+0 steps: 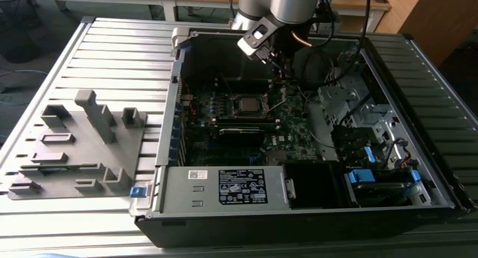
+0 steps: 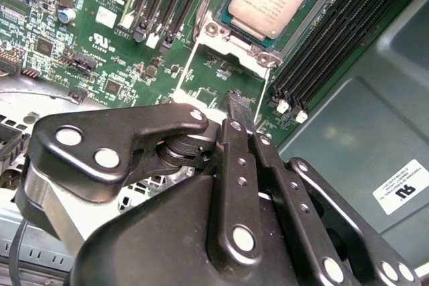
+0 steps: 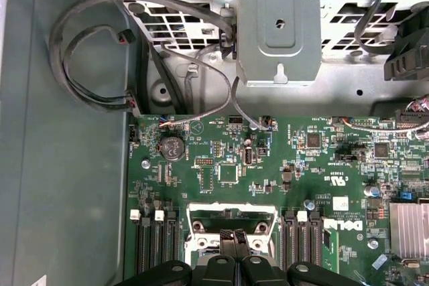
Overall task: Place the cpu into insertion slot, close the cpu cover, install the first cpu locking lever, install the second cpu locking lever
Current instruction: 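Close the cpu cover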
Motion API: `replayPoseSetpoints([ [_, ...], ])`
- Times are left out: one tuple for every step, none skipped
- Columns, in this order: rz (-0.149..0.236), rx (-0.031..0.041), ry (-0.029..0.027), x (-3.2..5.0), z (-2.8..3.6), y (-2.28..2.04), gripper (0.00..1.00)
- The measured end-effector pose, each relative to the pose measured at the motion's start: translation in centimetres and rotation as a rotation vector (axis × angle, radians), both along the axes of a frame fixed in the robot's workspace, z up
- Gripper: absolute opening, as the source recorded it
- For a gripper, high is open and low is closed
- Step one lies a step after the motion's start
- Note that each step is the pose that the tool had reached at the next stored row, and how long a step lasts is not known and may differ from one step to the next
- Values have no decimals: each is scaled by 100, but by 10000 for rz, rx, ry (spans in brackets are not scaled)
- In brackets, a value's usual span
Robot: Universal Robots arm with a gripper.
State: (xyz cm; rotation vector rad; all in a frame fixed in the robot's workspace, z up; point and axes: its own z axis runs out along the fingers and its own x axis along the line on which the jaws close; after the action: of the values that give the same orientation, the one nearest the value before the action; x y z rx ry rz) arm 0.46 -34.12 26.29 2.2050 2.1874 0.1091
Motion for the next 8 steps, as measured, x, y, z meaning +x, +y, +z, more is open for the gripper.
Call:
replayPoseSetpoints([
  [0, 0, 0, 4, 0, 0, 11],
  [0, 0, 0, 9, 0, 0, 11],
  [0, 0, 0, 13, 0, 0, 11],
  [0, 0, 0, 18, 0, 0, 11],
  [0, -1, 0, 24, 0, 0, 11],
  [0, 0, 0, 30, 0, 0, 11],
  [0, -1, 0, 36, 0, 0, 11],
  [1, -1, 1, 43, 0, 0, 11],
])
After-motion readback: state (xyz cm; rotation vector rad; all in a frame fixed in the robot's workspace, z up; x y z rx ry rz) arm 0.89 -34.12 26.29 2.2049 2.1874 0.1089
